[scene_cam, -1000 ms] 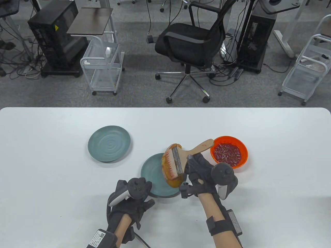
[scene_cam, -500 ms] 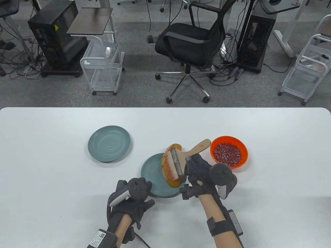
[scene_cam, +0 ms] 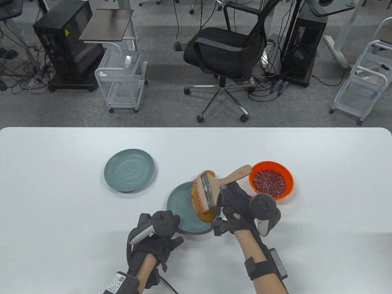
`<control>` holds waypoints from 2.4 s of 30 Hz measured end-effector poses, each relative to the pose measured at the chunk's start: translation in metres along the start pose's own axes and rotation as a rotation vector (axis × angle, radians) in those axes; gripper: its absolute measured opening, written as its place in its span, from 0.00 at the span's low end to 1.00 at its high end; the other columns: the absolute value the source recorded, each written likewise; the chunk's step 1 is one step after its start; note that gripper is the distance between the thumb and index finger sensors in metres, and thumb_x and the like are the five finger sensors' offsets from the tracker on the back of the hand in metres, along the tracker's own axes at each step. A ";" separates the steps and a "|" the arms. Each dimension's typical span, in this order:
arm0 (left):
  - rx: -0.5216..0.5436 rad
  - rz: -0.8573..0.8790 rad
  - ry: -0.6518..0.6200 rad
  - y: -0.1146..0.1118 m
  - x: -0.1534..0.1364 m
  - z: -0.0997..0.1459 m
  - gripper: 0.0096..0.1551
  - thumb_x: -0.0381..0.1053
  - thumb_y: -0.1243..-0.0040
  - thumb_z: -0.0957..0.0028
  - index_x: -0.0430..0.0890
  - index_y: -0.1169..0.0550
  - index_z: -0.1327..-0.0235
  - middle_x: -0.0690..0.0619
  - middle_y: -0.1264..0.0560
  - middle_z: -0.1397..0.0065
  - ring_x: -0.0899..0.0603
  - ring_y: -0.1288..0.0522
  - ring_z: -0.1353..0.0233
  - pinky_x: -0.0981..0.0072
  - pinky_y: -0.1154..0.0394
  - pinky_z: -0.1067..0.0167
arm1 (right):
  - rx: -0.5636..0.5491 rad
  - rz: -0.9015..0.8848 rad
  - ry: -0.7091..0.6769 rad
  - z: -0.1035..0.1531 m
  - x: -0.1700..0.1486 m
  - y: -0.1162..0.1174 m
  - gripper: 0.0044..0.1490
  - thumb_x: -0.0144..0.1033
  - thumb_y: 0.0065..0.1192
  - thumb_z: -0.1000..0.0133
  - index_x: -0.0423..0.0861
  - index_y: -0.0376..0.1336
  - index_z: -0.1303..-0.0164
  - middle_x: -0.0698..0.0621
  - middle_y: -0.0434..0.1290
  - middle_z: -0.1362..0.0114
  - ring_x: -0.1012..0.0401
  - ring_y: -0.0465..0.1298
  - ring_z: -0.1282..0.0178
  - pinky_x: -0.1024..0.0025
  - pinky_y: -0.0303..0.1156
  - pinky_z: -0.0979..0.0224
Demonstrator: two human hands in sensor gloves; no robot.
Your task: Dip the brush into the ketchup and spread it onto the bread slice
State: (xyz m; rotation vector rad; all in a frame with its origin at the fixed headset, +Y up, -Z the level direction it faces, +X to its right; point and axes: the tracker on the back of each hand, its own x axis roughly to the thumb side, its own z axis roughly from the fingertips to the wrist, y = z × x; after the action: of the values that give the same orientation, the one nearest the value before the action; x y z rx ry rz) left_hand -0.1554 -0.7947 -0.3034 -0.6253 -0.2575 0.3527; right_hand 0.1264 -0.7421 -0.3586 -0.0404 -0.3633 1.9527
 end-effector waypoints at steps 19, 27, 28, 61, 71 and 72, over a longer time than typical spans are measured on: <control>-0.008 -0.001 -0.005 0.000 0.000 0.000 0.43 0.58 0.51 0.30 0.52 0.58 0.15 0.52 0.71 0.16 0.30 0.68 0.18 0.35 0.63 0.29 | -0.129 0.069 0.000 -0.002 -0.004 0.001 0.30 0.30 0.70 0.44 0.25 0.68 0.39 0.26 0.78 0.48 0.44 0.90 0.59 0.69 0.92 0.63; -0.012 -0.002 -0.001 0.000 0.001 0.000 0.43 0.58 0.51 0.30 0.52 0.58 0.15 0.52 0.71 0.16 0.30 0.68 0.18 0.35 0.63 0.29 | -0.238 0.107 -0.085 -0.007 0.006 -0.024 0.30 0.32 0.71 0.44 0.27 0.68 0.39 0.28 0.78 0.47 0.45 0.90 0.58 0.69 0.92 0.62; -0.012 -0.005 -0.001 0.000 0.001 0.000 0.43 0.58 0.51 0.30 0.52 0.58 0.15 0.52 0.71 0.16 0.30 0.68 0.18 0.35 0.63 0.29 | -0.216 0.076 -0.063 -0.006 0.004 -0.020 0.30 0.32 0.71 0.44 0.27 0.68 0.39 0.28 0.78 0.47 0.45 0.90 0.58 0.69 0.92 0.62; -0.006 0.006 0.006 0.000 0.000 0.000 0.42 0.58 0.51 0.30 0.52 0.58 0.15 0.52 0.71 0.17 0.30 0.68 0.18 0.35 0.63 0.29 | -0.154 0.083 -0.097 -0.004 0.005 -0.028 0.30 0.30 0.71 0.45 0.26 0.68 0.39 0.27 0.78 0.47 0.43 0.90 0.58 0.68 0.92 0.62; -0.005 0.012 0.007 0.001 0.000 0.001 0.42 0.58 0.51 0.30 0.52 0.58 0.15 0.52 0.71 0.16 0.30 0.68 0.18 0.35 0.63 0.29 | -0.113 0.182 -0.115 -0.007 0.003 -0.028 0.30 0.31 0.71 0.45 0.27 0.68 0.38 0.28 0.78 0.47 0.44 0.89 0.58 0.69 0.91 0.62; -0.005 0.011 0.008 0.001 0.000 0.001 0.42 0.58 0.51 0.30 0.52 0.58 0.15 0.52 0.71 0.16 0.30 0.68 0.18 0.35 0.63 0.29 | -0.124 0.186 -0.121 -0.007 0.005 -0.030 0.30 0.31 0.71 0.44 0.27 0.68 0.38 0.28 0.78 0.46 0.44 0.89 0.58 0.68 0.91 0.62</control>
State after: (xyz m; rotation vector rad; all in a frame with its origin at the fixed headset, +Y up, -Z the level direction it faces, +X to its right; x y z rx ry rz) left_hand -0.1562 -0.7937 -0.3037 -0.6333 -0.2477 0.3602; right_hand 0.1528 -0.7253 -0.3563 -0.0368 -0.5782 2.1192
